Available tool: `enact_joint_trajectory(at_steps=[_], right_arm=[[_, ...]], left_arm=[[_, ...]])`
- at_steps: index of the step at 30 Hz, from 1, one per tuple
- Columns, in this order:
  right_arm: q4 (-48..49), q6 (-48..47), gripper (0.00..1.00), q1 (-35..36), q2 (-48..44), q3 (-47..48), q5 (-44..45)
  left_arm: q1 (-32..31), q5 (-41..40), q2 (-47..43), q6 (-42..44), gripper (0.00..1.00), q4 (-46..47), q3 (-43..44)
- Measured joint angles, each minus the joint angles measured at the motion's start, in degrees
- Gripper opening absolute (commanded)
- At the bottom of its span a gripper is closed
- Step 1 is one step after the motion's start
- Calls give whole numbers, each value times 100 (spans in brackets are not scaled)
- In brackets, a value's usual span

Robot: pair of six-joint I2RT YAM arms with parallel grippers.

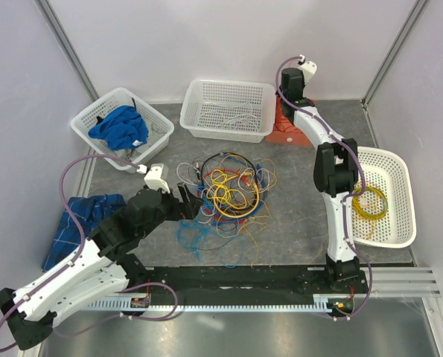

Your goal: Untangle the cables

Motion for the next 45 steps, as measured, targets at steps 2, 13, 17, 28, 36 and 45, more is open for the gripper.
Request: enact_joint_trajectory(at_steps=[2,13,17,28,36,45], right_arm=[[7,111,0,-7,173,-31,-107],[2,345,79,-59,280,-754,-46],[-61,247,86,-92,116,-1016,31],[-295,-81,88,177,-1504,-1777,485],[4,-68,85,970,-4041,-3838,328],[686,44,83,2994,-5233,-7040,-372]], left_arm=[[0,11,42,-28,100,37,-17],[0,52,199,-177,100,175,-107],[0,120,238,-190,100,175,-107],[0,122,-13,-210,100,190,-107],[0,120,-76,-295,100,214,-190],[0,173,-37,-433,100,214,-254]])
